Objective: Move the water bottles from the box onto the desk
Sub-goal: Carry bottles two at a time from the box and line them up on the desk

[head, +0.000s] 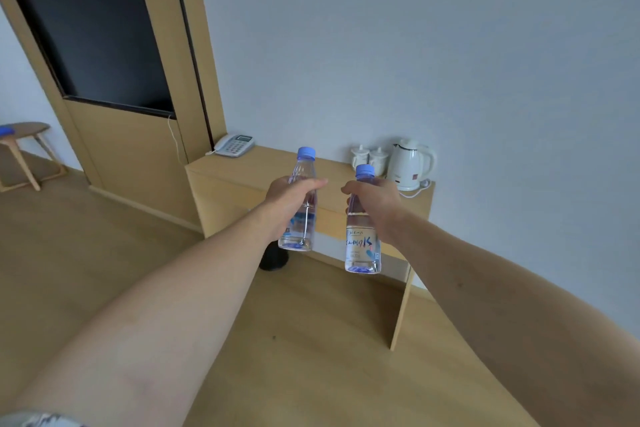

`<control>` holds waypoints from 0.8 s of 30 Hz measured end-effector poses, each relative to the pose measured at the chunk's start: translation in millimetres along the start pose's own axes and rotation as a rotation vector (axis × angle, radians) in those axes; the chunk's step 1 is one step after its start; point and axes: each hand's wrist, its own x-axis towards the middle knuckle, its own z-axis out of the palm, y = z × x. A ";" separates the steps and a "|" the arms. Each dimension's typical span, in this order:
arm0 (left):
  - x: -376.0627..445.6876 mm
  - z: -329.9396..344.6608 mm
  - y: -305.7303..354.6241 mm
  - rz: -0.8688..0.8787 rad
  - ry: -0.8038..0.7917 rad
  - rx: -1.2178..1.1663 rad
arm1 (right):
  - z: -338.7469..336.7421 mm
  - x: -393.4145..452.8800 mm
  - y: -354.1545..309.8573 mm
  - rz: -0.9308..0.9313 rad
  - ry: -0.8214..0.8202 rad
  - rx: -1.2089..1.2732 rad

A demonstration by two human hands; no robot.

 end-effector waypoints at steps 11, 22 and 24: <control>200.8 -51.0 29.7 -0.021 -0.122 0.022 | 98.5 158.1 -29.1 0.082 0.078 0.021; 400.3 -29.8 41.3 -0.023 -0.075 0.050 | 126.6 361.3 -41.9 0.065 0.096 0.015; 432.4 -19.0 49.5 -0.032 -0.072 0.060 | 126.5 399.3 -49.2 0.061 0.087 -0.002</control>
